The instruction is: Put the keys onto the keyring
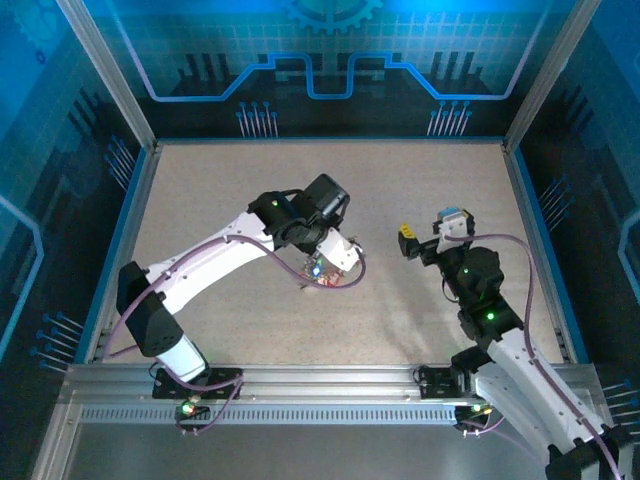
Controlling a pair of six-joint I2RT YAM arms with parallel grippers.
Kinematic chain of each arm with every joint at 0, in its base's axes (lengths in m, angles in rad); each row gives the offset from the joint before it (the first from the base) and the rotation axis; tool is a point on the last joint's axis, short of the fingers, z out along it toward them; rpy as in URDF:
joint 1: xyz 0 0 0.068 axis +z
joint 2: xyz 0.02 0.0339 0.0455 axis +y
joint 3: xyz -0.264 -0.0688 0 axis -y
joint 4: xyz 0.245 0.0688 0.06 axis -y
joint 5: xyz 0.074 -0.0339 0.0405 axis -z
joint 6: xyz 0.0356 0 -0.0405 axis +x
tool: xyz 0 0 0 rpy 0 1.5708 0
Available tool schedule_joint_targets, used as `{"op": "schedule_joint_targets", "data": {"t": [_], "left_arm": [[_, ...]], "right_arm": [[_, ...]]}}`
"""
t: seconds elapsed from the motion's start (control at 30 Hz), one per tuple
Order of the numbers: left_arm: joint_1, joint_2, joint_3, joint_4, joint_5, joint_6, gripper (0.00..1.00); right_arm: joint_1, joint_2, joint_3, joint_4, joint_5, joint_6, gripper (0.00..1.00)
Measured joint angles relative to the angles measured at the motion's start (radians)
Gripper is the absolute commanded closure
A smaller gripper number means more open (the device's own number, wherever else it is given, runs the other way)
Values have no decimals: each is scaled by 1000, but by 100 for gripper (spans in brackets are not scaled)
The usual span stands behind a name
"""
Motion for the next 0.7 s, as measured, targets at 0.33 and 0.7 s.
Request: {"op": "schedule_joint_targets", "data": {"t": [0.33, 0.7], "left_arm": [[-24, 101, 71, 51, 177, -79, 100], [91, 272, 100, 130, 324, -134, 100]], "right_arm": [[-56, 19, 0, -17, -2, 17, 0], [-68, 87, 0, -6, -8, 16, 0]]}}
